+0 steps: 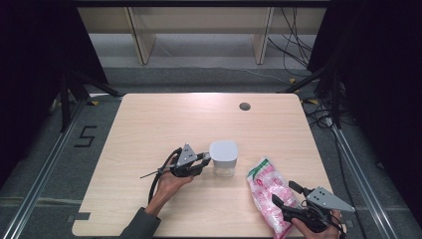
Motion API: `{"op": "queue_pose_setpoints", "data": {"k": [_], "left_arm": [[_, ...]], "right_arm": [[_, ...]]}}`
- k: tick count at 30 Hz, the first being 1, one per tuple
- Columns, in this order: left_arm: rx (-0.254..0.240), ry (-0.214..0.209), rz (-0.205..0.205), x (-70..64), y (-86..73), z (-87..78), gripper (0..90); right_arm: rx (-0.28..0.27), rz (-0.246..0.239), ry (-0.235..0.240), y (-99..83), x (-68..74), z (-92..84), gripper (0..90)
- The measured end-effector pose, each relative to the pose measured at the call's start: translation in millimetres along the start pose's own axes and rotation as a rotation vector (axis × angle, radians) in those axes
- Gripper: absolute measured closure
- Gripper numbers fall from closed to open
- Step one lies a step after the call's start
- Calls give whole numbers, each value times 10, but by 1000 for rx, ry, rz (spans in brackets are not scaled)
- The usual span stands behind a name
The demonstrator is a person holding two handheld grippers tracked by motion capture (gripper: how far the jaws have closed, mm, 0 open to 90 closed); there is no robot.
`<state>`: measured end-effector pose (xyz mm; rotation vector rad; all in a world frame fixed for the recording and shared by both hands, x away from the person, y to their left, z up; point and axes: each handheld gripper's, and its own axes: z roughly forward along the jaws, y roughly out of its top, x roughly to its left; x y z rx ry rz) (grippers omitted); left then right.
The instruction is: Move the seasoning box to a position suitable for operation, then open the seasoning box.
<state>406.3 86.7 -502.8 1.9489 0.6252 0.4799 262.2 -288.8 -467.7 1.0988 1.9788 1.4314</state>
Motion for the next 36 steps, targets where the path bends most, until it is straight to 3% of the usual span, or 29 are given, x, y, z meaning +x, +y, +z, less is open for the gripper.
{"op": "queue_pose_setpoints", "data": {"k": [5,6,8,11,12,14,19,22,23,25,26,27,28,29,32,34,36], "left_arm": [[17,9,3,-5,-22,-70,700],[14,12,21,15,-21,-79,701],[11,16,-3,-6,-28,-81,702],[30,24,5,-24,-17,-99,699],[28,15,22,-15,-15,-102,699],[19,17,-14,-21,-32,-99,699],[19,16,-12,-24,-31,-97,696],[22,30,-21,-11,-36,-95,696],[21,32,0,9,-38,-95,698],[21,28,-16,0,-56,-95,695],[31,36,8,8,-54,-107,684],[33,43,-12,-5,-57,-115,664],[34,35,-6,13,-49,-129,630],[31,30,-33,15,-42,-150,591],[26,23,-6,44,-7,-213,484],[28,14,-49,25,52,-300,402],[22,-6,-83,12,80,-349,370]], "right_arm": [[-5,2,4,-3,-6,3,242],[-2,3,3,-3,-6,2,242],[0,-3,5,-4,-14,-4,242],[-5,-13,3,-3,-26,-2,242],[0,11,9,-12,-11,-1,242],[4,9,11,-12,-24,0,241],[6,25,17,-19,-23,-5,269],[5,11,20,-10,-34,-10,257],[-7,-3,26,-10,-40,6,255],[8,2,19,-9,-30,1,252],[6,0,20,-8,-29,4,252],[10,7,19,-6,-24,-1,252],[9,0,14,-9,-31,1,251],[-5,-8,13,-9,-36,2,251],[-5,8,7,-13,-40,-9,250],[5,-11,-2,-10,-53,-23,249],[1,11,6,-11,-38,-13,249]]}}
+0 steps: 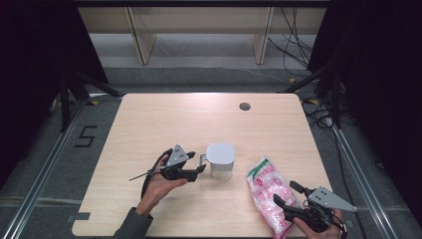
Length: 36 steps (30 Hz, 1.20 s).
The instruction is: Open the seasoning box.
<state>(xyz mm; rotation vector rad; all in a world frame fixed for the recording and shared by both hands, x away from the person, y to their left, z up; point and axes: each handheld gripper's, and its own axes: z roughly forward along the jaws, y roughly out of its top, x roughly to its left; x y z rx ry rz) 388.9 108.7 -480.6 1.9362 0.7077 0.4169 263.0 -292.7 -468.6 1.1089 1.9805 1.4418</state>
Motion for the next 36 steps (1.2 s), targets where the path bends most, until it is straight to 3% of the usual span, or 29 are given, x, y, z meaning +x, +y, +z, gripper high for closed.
{"op": "queue_pose_setpoints", "data": {"k": [1,2,3,4,5,6,8,9,10,12,13,14,16,17,18,19,23,26,27,29,35,36], "left_arm": [[2,-1,0,-1,10,-23,362],[2,-1,0,-1,10,-23,354],[4,-4,21,14,39,-63,349],[4,-4,21,14,39,-63,348],[-18,13,-6,-11,58,-95,345],[-19,19,24,0,75,-117,348],[-31,19,23,-15,101,-146,373],[-36,25,4,-29,110,-163,404],[-39,15,19,-15,127,-181,438],[-61,-4,-31,-37,135,-187,502],[-64,3,-12,-35,142,-194,546],[-65,8,-16,-46,141,-195,587],[-72,10,-8,-53,143,-199,696],[-87,25,18,-58,151,-214,735],[-93,26,33,-65,158,-217,759],[-100,31,56,-68,170,-226,789],[-131,28,47,-78,210,-218,879],[-137,12,38,-67,233,-196,892],[-146,-12,15,-70,252,-164,894],[-153,-37,8,-88,275,-123,894],[-162,-23,10,-74,366,-36,894],[-164,-28,8,-62,371,-22,894]], "right_arm": [[0,9,5,-1,4,4,248],[-5,-14,-5,0,-11,4,245],[9,27,-1,-5,17,-2,243],[1,3,-1,-4,-2,2,243],[-2,6,0,-3,0,0,243],[-1,-2,-4,-3,-3,-1,243],[9,0,2,-2,-2,-5,241],[7,-4,2,-5,-2,2,240],[12,-4,6,-6,-3,6,240],[10,-1,1,-6,4,5,239],[17,21,3,-2,23,2,239],[3,-22,-8,-1,-2,17,238],[20,-11,4,5,9,15,238],[3,-24,7,11,22,31,238],[19,14,0,8,55,15,238],[4,0,0,4,49,32,238],[4,-8,12,12,38,46,238],[13,-23,1,14,38,39,238],[21,6,5,14,60,33,238],[23,4,2,15,60,33,238],[12,-36,-2,12,19,49,238],[15,-19,0,14,28,52,238]]}}
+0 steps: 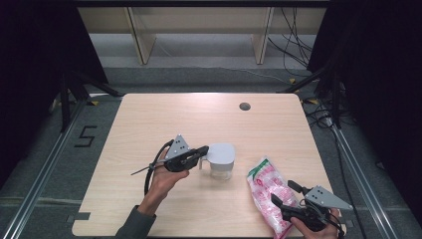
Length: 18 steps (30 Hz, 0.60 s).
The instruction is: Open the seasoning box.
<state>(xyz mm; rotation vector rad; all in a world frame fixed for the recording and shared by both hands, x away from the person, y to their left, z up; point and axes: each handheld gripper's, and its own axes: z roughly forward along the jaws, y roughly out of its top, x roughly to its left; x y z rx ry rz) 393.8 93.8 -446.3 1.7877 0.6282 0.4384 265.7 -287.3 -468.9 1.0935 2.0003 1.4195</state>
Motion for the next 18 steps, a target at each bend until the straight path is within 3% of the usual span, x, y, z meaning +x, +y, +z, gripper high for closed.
{"op": "queue_pose_setpoints", "data": {"k": [5,8,10,13,14,16,17,18], "left_arm": [[3,2,-26,49,-19,42,894],[6,4,-20,38,-18,37,893],[4,0,-16,47,-19,36,889],[-2,-3,-36,54,-31,34,886],[-5,-8,-33,60,-33,34,886],[-5,-3,-31,59,-37,30,886],[-2,-1,-29,60,-36,27,884],[-1,-1,-30,61,-35,27,884]], "right_arm": [[3,-7,-2,7,-3,-5,238],[-11,-5,-5,12,24,-4,237],[-18,23,6,19,40,17,228],[-17,27,18,84,84,71,204],[-26,-30,19,112,70,101,186],[0,-6,31,195,155,155,176],[0,-38,37,234,165,204,181],[7,-38,33,256,215,252,203]]}}
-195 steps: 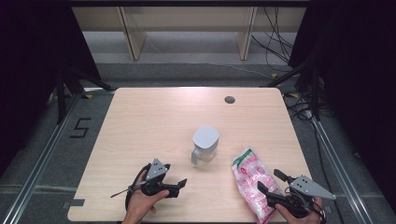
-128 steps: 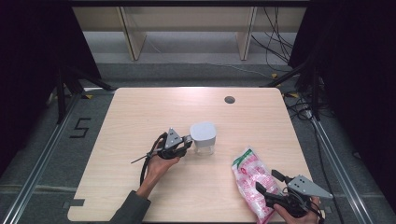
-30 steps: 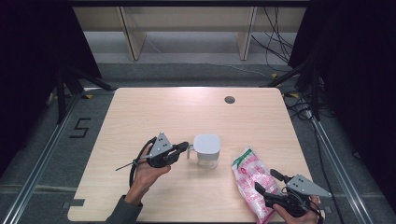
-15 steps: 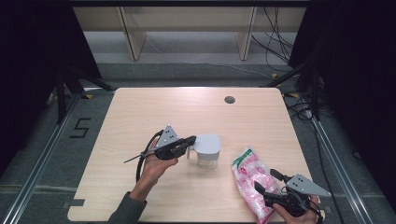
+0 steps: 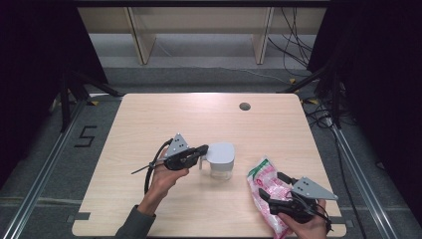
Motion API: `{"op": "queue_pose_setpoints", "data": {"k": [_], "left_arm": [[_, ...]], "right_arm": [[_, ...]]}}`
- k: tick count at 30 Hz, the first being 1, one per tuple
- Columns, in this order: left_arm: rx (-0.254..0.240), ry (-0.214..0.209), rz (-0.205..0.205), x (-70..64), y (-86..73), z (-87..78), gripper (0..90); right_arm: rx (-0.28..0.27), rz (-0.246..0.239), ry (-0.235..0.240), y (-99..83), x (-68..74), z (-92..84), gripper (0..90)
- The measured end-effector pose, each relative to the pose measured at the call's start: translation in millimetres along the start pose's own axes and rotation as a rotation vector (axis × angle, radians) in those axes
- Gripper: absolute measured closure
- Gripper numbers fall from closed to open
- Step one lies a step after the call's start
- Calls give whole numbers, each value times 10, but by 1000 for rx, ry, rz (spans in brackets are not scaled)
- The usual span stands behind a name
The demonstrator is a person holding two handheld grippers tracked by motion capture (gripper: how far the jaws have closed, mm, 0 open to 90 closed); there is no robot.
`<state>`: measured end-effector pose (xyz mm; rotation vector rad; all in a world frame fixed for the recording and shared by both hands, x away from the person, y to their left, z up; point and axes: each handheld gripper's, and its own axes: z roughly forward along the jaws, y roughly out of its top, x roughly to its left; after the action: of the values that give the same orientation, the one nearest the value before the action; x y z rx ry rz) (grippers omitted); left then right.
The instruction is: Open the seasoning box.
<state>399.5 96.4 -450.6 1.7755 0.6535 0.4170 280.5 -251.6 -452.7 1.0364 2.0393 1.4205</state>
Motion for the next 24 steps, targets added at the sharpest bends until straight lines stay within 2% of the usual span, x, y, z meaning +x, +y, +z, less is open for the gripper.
{"op": "queue_pose_setpoints", "data": {"k": [1,2,5,6,7,8,9,11,12,13,15,17,21,22,24], "left_arm": [[0,0,0,0,0,0,884],[-1,3,2,-6,0,1,884],[-2,3,3,-4,-2,-1,883],[-5,-2,0,3,-4,1,883],[-5,-3,-3,5,-6,1,881],[-5,-3,-3,5,-6,1,879],[-5,-1,-8,6,-9,-1,879],[-6,-3,-6,6,-9,0,880],[-5,-4,-6,8,-9,-1,880],[-7,-4,-6,8,-10,0,880],[-6,-4,-4,8,-11,-1,880],[-7,-5,-3,6,-13,-1,881],[-9,-4,7,5,-14,-2,881],[-8,1,10,3,-15,-4,881],[-9,-1,8,4,-16,-3,881]], "right_arm": [[0,0,0,0,0,0,203],[38,-51,17,58,23,89,261],[61,-54,16,112,40,167,310],[54,-85,14,166,20,240,404],[67,-69,27,191,25,267,477],[67,-69,27,191,25,267,477],[83,-87,48,244,16,321,621],[83,-112,47,301,25,386,703],[95,-98,44,323,55,416,733],[94,-129,47,349,56,461,764],[98,-135,53,364,72,507,793],[130,-174,63,410,99,608,871],[123,-156,70,426,104,697,900],[142,-171,60,427,96,735,900],[148,-166,67,426,97,783,900]]}}
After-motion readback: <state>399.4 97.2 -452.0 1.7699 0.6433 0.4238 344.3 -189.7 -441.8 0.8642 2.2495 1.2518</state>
